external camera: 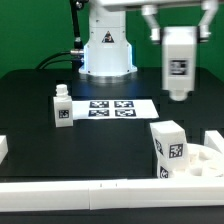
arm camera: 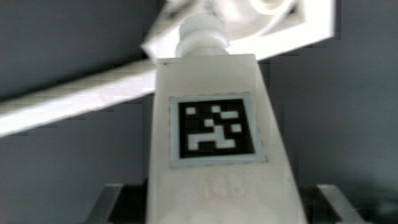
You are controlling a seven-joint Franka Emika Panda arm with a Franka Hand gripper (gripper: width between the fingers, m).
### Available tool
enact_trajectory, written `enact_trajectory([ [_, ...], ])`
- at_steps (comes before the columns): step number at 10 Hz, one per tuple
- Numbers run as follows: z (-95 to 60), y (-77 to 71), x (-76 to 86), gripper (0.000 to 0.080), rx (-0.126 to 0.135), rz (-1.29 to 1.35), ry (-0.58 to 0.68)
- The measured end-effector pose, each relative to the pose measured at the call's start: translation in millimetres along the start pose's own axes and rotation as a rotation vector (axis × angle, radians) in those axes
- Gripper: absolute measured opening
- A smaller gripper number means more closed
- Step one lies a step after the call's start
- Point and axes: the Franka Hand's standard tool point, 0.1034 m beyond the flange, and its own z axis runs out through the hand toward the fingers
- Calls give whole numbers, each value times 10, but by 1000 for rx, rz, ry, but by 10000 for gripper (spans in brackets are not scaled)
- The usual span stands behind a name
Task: Assemble stool
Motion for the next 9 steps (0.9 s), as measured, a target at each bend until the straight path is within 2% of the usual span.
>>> enact_trajectory([
  [2,31,-100,-59,334,36,-10,85],
  [3,50,-214,-65,334,72,8,166],
  [4,206,-362,-239,334,80,-16,185],
  [5,311,-386,-306,334,49,-42,156],
  [6,255,-348,-222,334,46,-41,171],
  [7,257,-340,-221,334,46,-34,172],
  [9,388,-389,-344,334,41,-72,186],
])
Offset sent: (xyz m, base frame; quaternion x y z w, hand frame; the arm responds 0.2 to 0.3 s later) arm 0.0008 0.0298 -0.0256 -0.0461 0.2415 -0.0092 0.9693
